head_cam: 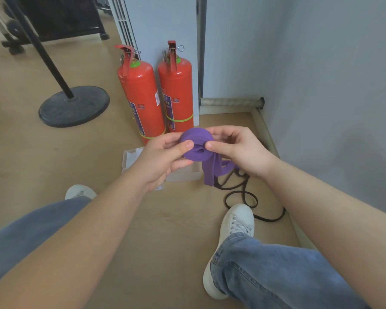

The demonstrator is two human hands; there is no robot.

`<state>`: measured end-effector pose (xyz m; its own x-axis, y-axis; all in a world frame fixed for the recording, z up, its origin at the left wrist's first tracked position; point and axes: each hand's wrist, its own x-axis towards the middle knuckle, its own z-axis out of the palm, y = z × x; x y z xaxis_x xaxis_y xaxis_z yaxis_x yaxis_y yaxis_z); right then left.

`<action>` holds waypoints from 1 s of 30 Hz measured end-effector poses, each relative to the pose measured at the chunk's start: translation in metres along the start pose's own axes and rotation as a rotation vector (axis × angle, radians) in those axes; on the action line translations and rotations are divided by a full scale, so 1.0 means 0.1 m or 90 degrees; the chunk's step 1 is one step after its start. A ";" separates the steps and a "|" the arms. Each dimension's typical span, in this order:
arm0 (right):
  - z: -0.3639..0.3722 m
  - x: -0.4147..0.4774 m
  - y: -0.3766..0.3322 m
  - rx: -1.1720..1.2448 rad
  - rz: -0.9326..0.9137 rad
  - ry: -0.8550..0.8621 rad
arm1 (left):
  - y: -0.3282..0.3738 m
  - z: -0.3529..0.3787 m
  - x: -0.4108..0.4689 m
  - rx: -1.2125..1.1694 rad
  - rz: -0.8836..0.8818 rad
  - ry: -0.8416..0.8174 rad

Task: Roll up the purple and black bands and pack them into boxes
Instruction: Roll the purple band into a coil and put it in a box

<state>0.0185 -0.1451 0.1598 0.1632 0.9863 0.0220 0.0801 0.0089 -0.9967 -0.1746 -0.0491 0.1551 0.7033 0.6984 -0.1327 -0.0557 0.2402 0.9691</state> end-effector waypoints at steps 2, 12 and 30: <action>0.00 0.00 -0.02 -0.058 -0.009 0.012 | -0.01 0.01 0.00 0.021 -0.001 0.010; 0.10 0.01 -0.06 -0.282 -0.035 -0.008 | 0.21 -0.11 0.00 0.485 0.091 -0.004; 0.06 0.00 -0.08 -0.229 -0.015 -0.009 | 0.15 -0.08 0.00 0.448 0.059 0.000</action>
<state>0.0122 -0.1445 0.1678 0.1437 0.9888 0.0409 0.4249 -0.0243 -0.9049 -0.1812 -0.0400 0.1681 0.7178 0.6949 -0.0426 0.3555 -0.3132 0.8806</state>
